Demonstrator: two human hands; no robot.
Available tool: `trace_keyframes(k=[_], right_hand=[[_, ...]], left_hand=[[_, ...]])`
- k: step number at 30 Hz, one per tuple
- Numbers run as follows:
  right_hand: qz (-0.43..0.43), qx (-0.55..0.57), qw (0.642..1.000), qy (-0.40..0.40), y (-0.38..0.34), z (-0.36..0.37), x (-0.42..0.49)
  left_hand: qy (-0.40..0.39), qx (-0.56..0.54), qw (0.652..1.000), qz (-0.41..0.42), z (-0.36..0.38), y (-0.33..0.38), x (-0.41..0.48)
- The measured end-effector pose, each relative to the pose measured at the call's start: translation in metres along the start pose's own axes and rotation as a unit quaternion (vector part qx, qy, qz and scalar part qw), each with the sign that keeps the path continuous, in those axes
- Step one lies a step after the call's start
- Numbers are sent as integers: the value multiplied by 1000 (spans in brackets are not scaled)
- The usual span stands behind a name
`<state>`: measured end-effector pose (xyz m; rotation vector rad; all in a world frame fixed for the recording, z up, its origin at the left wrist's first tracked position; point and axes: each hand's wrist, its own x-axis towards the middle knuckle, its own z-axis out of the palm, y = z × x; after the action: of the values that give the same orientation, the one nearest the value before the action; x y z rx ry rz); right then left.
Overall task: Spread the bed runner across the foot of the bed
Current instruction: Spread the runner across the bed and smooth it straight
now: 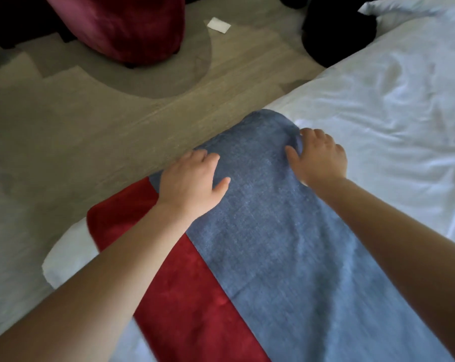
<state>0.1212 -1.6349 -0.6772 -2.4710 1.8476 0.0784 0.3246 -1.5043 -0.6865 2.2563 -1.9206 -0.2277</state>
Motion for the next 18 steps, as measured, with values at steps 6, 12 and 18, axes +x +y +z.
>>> trace_keyframes(k=[6,12,18], right_hand=[[34,30,999,-25,-23,-27,-70],[48,58,997,-8,-51,-59,-144],[117,49,992,-16,-5,-65,-210]], left_hand=[[-3,40,993,113,-53,32,12],[7,42,978,205,-87,61,-17],[-8,53,956,287,-85,106,-47]])
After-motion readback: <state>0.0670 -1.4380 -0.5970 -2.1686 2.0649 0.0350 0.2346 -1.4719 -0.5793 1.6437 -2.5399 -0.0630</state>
